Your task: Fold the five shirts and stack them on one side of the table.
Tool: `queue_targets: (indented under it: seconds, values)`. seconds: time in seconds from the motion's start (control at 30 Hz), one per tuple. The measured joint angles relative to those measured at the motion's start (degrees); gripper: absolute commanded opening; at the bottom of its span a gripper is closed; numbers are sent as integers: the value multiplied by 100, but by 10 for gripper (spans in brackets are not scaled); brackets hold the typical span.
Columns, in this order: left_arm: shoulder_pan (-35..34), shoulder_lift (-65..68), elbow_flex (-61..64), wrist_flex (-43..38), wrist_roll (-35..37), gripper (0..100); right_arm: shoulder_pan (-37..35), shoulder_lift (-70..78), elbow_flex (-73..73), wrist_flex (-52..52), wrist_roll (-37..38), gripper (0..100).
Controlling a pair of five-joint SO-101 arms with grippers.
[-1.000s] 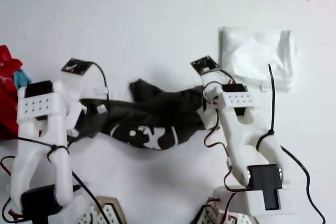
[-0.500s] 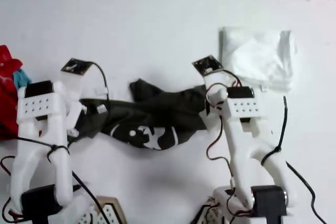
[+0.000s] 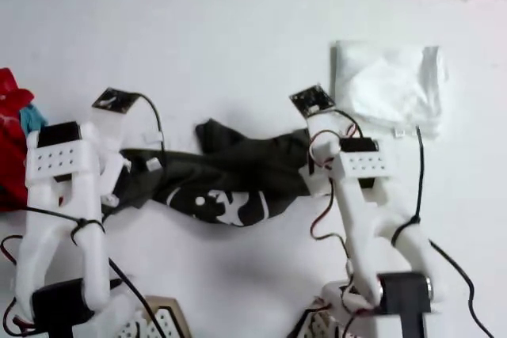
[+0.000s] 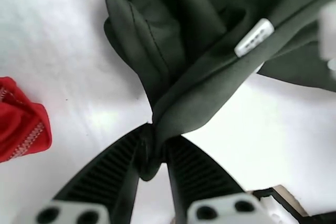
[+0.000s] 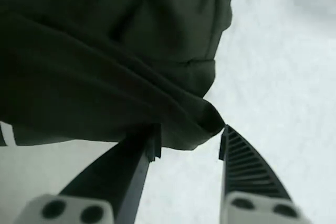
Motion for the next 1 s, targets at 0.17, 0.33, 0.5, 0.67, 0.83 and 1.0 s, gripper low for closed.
queue_targets:
  seconds: [0.17,0.33,0.5,0.67,0.83,1.0]
  values:
    - [0,0,0,0,0,25,246,686,-308,0,0,188]
    - [0,0,0,0,0,25,396,826,-360,0,0,142]
    - [0,0,0,0,0,25,387,826,-369,0,0,24]
    - [0,0,0,0,0,25,387,826,-369,0,0,19]
    - [0,0,0,0,0,25,387,826,-369,-79,0,20]
    - [0,0,0,0,0,25,387,826,-422,-105,0,94]
